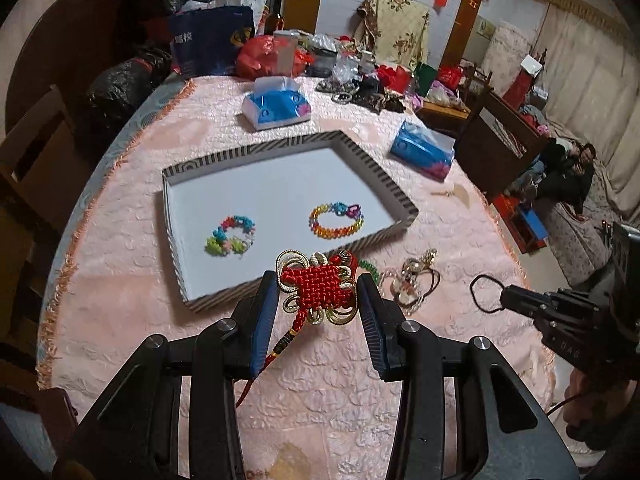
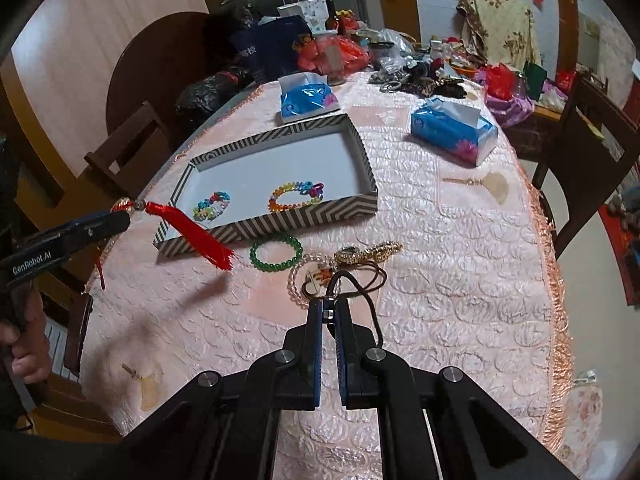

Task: Organize jewelry

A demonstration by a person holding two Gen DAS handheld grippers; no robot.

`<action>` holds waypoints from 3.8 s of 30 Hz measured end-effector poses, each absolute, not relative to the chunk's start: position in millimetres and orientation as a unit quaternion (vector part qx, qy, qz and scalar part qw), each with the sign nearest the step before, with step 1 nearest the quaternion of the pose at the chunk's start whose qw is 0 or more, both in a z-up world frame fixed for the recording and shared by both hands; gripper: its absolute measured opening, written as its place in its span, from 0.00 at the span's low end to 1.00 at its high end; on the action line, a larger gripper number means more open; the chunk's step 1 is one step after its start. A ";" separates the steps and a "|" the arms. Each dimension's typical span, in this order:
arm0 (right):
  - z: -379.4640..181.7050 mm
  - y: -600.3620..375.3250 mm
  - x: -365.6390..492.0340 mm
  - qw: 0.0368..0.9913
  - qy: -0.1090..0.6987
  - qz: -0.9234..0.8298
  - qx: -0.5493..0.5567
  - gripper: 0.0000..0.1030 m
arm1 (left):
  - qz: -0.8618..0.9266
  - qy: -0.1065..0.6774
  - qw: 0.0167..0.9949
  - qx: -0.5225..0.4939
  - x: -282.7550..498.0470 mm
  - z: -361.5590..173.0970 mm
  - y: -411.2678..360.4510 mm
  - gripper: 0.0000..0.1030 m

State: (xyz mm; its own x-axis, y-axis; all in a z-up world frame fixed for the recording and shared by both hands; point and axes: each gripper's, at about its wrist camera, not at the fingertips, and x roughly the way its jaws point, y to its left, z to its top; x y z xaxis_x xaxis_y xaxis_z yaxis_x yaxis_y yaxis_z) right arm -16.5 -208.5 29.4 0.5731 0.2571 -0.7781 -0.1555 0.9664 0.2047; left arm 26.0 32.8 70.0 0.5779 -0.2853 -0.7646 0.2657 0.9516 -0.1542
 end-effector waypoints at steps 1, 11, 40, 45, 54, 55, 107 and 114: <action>30.7 -208.0 -15.4 0.886 0.446 0.117 0.055 0.05 | -0.154 0.430 0.890 -0.012 27.2 72.5 32.5 0.38; 40.4 -205.0 -7.6 0.888 0.442 0.120 0.045 0.05 | -0.127 0.432 0.893 -0.009 41.5 80.8 26.1 0.38; 76.9 -201.6 59.4 0.896 0.426 0.124 0.009 0.05 | -0.078 0.425 0.902 -0.005 109.5 105.1 25.2 0.38; 78.3 -199.2 78.5 0.895 0.427 0.128 0.016 0.05 | -0.073 0.425 0.902 -0.028 131.6 101.2 34.3 0.38; 74.8 -186.3 126.0 0.888 0.434 0.149 0.029 0.05 | -0.059 0.413 0.907 -0.054 179.1 98.6 44.9 0.38; 72.3 -184.1 133.0 0.886 0.436 0.152 0.033 0.05 | -0.057 0.413 0.907 -0.056 184.2 95.7 45.2 0.38; -13.6 -192.2 136.1 0.871 0.471 0.127 0.056 0.42 | -0.046 0.482 0.875 -0.019 150.4 -12.4 61.0 0.67; -26.1 -227.3 69.8 0.870 0.480 0.083 0.073 0.42 | -0.138 0.495 0.858 0.008 90.1 -21.9 19.7 0.67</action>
State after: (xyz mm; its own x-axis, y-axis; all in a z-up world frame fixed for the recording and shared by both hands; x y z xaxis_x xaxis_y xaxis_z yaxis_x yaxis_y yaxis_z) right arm 69.8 -227.3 -26.1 0.5251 0.2153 -0.8234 -0.0745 0.9754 0.2075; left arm 90.1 19.7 -21.9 0.4720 -0.2289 -0.8514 0.2445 0.9618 -0.1230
